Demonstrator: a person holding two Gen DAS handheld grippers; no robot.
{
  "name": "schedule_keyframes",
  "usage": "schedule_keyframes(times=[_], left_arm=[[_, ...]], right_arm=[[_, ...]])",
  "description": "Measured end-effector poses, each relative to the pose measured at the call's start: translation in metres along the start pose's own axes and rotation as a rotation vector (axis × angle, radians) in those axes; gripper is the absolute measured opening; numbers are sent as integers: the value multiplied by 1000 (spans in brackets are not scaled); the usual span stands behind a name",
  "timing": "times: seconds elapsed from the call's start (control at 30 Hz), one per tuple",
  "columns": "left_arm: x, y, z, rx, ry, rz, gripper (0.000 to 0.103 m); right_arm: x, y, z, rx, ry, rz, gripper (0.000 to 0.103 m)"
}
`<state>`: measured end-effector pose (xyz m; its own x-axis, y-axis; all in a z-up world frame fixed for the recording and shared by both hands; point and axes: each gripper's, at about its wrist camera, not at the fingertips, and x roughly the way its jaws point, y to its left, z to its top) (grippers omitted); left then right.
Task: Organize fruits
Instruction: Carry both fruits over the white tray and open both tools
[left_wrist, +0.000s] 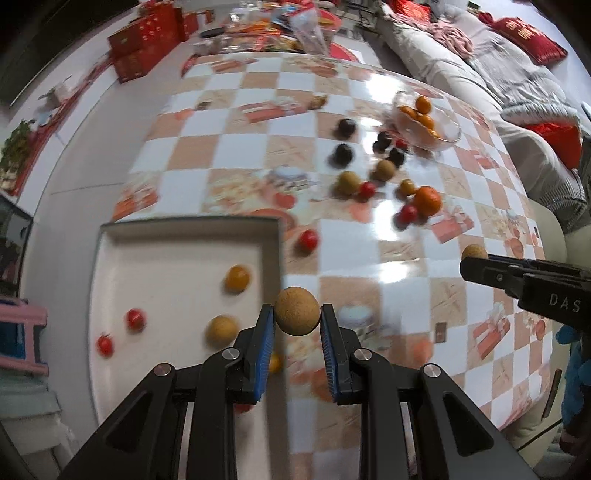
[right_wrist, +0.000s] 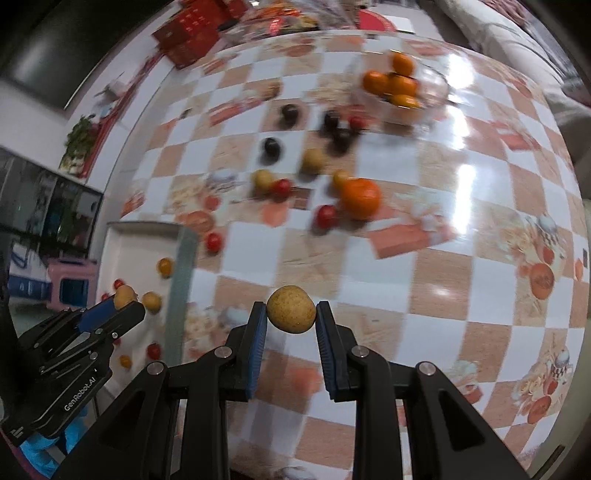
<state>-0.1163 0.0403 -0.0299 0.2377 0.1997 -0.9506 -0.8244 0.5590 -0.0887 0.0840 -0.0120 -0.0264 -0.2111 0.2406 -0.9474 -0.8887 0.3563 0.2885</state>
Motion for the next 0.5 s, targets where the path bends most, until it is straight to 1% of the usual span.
schedule_keyframes(times=[0.23, 0.5], left_arm=[[-13, 54, -26, -85, -3, 41, 26], [-15, 97, -48, -155, 3, 68, 26]], right_arm=[[10, 61, 1, -96, 20, 36, 29], [30, 120, -3, -184, 60, 59, 29]])
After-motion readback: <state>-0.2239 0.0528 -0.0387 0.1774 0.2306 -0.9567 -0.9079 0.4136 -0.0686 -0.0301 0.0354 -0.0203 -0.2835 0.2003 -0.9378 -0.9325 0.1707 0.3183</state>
